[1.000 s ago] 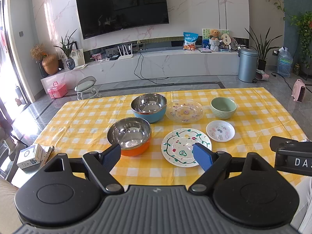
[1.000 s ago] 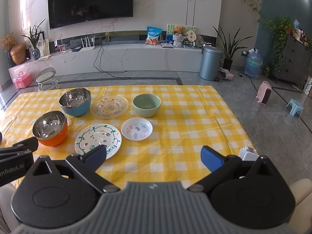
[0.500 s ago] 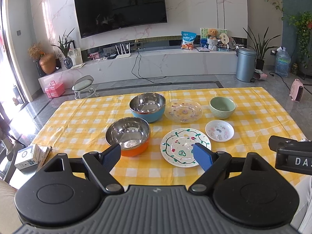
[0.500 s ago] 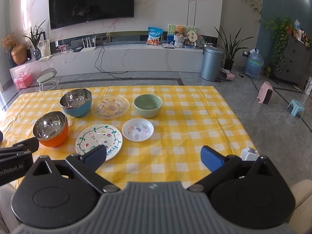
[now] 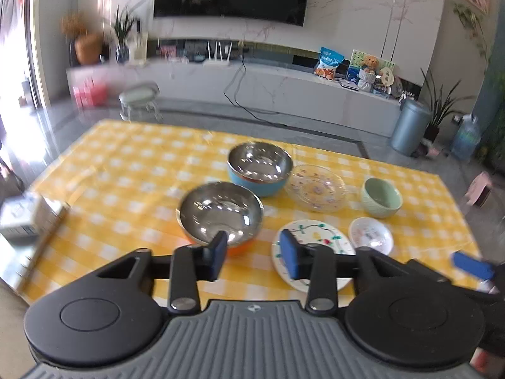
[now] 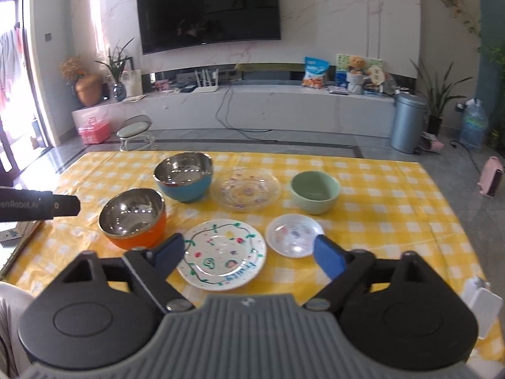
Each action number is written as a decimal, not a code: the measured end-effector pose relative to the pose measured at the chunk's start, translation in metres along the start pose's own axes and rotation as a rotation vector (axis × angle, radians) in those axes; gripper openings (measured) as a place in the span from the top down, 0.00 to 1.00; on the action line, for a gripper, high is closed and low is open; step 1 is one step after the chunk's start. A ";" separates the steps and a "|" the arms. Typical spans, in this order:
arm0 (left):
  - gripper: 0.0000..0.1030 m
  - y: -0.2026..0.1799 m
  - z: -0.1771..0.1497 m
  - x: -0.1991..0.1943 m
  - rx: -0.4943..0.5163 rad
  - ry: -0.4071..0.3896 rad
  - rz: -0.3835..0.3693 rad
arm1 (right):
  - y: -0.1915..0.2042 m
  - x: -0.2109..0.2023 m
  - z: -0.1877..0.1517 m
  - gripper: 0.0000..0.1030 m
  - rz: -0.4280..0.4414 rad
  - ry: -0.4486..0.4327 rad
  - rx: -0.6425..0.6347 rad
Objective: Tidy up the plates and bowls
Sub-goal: 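Move the left gripper toward the orange-bottomed steel bowl rim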
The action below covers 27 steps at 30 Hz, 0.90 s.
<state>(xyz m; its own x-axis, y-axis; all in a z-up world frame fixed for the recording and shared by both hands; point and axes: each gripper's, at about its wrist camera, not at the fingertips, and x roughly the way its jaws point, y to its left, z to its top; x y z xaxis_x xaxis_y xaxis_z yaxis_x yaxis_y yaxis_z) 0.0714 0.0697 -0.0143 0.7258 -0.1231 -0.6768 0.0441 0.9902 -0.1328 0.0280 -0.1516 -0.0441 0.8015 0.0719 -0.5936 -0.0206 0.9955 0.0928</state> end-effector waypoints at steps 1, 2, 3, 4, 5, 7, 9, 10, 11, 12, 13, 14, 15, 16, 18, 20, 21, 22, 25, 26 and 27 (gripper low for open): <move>0.68 0.001 0.000 0.007 -0.013 0.012 -0.031 | 0.001 0.008 0.000 0.30 0.015 0.006 0.006; 0.71 0.000 0.000 0.013 -0.007 0.013 -0.055 | 0.000 0.017 0.000 0.36 0.034 0.016 0.015; 0.71 -0.003 -0.001 0.018 0.004 0.003 -0.070 | 0.000 0.025 0.000 0.43 0.049 0.021 0.025; 0.71 -0.008 -0.001 0.024 0.012 -0.011 -0.075 | -0.002 0.034 -0.001 0.46 0.066 0.028 0.040; 0.73 -0.012 -0.002 0.031 0.019 -0.014 -0.075 | -0.005 0.044 -0.003 0.51 0.082 0.037 0.054; 0.80 -0.021 -0.002 0.048 0.016 0.013 -0.087 | -0.011 0.063 -0.007 0.55 0.112 0.055 0.076; 0.83 -0.024 -0.001 0.070 -0.014 0.050 -0.104 | -0.017 0.081 -0.011 0.63 0.122 0.070 0.104; 0.84 -0.025 -0.001 0.081 -0.022 0.067 -0.114 | -0.021 0.091 -0.012 0.65 0.126 0.084 0.116; 0.87 -0.027 -0.002 0.091 -0.019 0.079 -0.123 | -0.024 0.099 -0.013 0.70 0.128 0.100 0.127; 0.87 -0.030 -0.002 0.099 -0.005 0.092 -0.120 | -0.028 0.108 -0.015 0.73 0.132 0.117 0.139; 0.87 -0.033 -0.001 0.107 0.014 0.102 -0.107 | -0.031 0.117 -0.015 0.74 0.135 0.132 0.151; 0.88 -0.036 -0.001 0.113 0.033 0.106 -0.090 | -0.035 0.125 -0.016 0.75 0.135 0.148 0.160; 0.88 -0.038 -0.001 0.119 0.057 0.114 -0.073 | -0.037 0.131 -0.016 0.75 0.133 0.159 0.166; 0.89 -0.039 0.000 0.125 0.066 0.124 -0.065 | -0.041 0.137 -0.017 0.75 0.132 0.170 0.173; 0.90 -0.037 0.002 0.133 0.050 0.144 -0.056 | -0.043 0.147 -0.016 0.74 0.142 0.188 0.190; 0.90 -0.028 0.008 0.132 0.026 0.138 -0.033 | -0.041 0.159 -0.014 0.73 0.172 0.210 0.211; 0.90 -0.023 0.013 0.127 0.014 0.127 -0.028 | -0.038 0.163 -0.012 0.73 0.190 0.217 0.215; 0.87 -0.017 0.018 0.123 0.002 0.121 -0.025 | -0.033 0.165 -0.009 0.72 0.207 0.216 0.207; 0.87 0.002 0.032 0.112 -0.034 0.130 -0.030 | -0.015 0.166 0.000 0.63 0.199 0.205 0.141; 0.85 0.007 0.034 0.107 -0.039 0.127 -0.030 | -0.010 0.168 0.002 0.63 0.193 0.207 0.120; 0.83 0.011 0.035 0.103 -0.043 0.123 -0.026 | -0.007 0.170 0.004 0.62 0.190 0.211 0.111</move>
<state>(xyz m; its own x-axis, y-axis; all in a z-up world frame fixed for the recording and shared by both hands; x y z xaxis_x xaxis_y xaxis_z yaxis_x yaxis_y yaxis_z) 0.1709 0.0704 -0.0599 0.6351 -0.1581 -0.7560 0.0299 0.9831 -0.1805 0.1665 -0.1462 -0.1423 0.6476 0.2787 -0.7092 -0.0836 0.9511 0.2973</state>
